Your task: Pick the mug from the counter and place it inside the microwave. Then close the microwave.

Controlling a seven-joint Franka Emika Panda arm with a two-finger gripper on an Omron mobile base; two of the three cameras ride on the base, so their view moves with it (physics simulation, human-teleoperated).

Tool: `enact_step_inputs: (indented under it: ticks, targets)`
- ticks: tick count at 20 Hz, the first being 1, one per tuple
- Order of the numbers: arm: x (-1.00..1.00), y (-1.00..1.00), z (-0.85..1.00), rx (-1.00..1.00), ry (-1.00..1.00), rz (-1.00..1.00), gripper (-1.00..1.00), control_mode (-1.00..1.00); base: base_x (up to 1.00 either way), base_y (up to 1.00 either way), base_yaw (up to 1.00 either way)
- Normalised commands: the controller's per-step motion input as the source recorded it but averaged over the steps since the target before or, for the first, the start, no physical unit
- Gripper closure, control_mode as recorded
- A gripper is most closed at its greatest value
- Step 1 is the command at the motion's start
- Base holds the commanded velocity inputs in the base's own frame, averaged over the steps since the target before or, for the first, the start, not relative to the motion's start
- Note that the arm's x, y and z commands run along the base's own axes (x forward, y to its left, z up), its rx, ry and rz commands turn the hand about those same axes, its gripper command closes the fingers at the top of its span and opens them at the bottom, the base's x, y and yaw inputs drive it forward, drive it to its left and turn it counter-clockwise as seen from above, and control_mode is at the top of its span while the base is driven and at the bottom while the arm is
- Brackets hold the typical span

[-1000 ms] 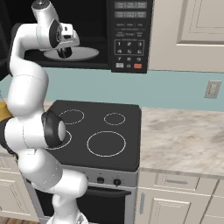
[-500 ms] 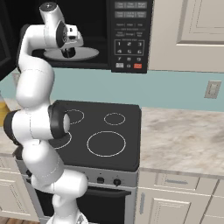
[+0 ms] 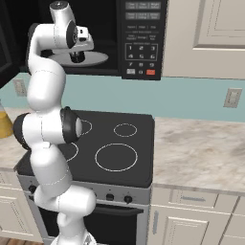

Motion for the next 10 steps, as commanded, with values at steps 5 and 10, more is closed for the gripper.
enact_step_inputs:
  ticks: [5,10]
  targets:
    - [0.02,0.04,-0.02,0.0,0.03,0.0,1.0,-1.0,0.0,0.0,0.0]
    - [0.0,0.06,-0.13,0.0,0.0,0.0,1.0,-1.0,0.0,0.0,0.0]
